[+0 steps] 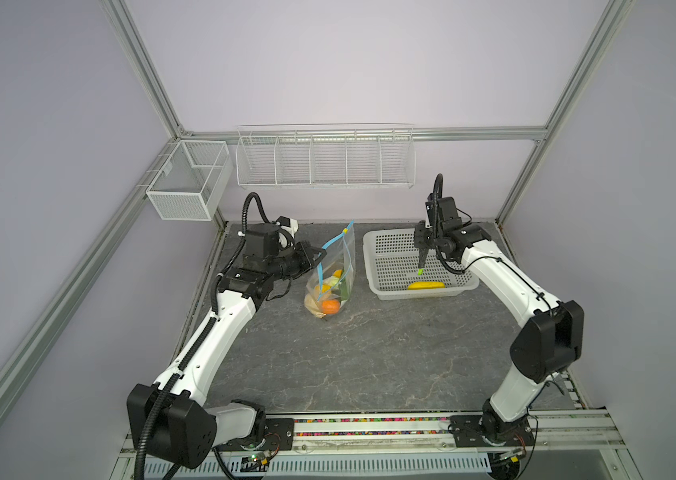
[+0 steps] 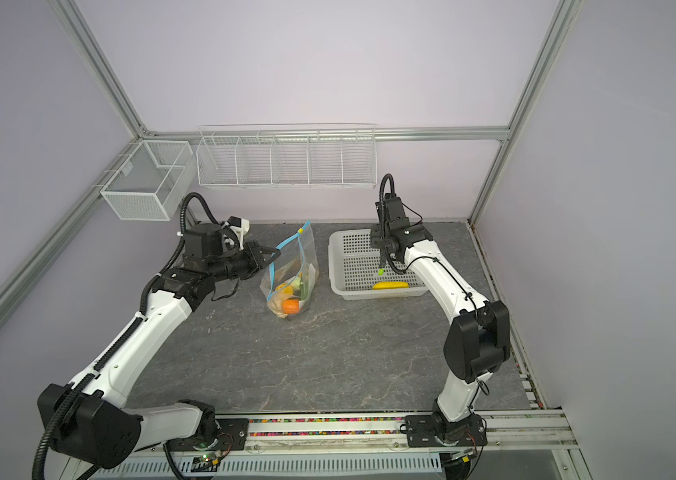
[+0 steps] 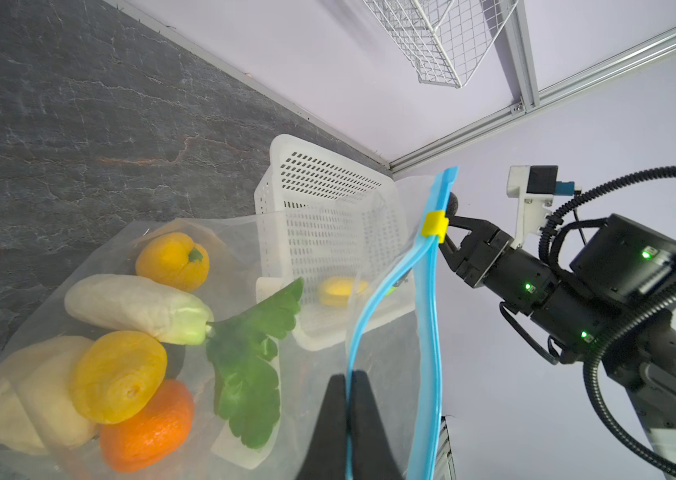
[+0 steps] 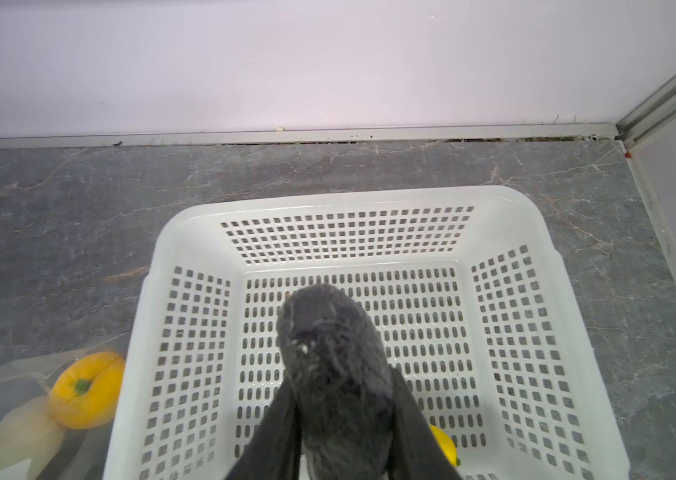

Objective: Place the food in the zip-top bag and seal the zipper
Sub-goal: 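Close the right gripper on the eggplant and lift it from the basket, then carry the eggplant with the right gripper over the bag mouth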

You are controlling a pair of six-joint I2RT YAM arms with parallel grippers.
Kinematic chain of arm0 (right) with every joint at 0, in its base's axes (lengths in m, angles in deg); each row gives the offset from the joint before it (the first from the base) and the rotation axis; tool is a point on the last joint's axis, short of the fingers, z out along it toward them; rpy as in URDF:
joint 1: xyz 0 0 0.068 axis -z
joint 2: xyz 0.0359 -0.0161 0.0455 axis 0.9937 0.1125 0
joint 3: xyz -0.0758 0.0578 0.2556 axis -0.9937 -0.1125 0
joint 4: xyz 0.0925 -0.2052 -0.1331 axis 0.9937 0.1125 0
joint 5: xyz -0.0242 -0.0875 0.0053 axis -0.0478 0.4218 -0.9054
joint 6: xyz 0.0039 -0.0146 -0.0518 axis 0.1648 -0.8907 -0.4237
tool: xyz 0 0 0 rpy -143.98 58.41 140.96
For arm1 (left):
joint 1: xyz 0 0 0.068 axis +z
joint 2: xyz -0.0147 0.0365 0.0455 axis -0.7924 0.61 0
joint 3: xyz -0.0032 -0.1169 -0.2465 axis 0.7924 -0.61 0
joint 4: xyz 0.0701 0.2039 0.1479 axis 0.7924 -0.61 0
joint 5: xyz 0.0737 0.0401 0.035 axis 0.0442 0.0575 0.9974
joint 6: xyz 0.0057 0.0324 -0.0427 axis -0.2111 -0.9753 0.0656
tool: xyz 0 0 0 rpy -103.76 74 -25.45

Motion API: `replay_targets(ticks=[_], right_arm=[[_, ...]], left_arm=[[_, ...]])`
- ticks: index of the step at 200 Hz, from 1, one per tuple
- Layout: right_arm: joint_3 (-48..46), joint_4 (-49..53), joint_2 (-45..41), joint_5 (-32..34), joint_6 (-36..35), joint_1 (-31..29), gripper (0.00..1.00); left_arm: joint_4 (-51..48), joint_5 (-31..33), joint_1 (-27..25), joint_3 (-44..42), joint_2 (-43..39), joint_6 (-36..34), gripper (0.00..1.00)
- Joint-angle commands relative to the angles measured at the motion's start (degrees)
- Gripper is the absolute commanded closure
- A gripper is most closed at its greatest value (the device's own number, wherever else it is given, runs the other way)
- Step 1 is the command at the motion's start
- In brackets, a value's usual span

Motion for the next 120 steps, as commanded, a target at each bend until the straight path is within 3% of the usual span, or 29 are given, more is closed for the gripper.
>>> replay_targets(ticks=[1,120], right_arm=[[-3.4,-7.2,-5.0,-1.1,-1.4,-1.7,0.74],[-4.5,-15.7,-13.0,-5.7,-0.1,-11.0,0.72]], left_arm=[[0.4,-0.4,0.4,2.3,1.5,0.6,1.00],[0.3,0.8,0.4,4.2,2.0,1.6,1.00]])
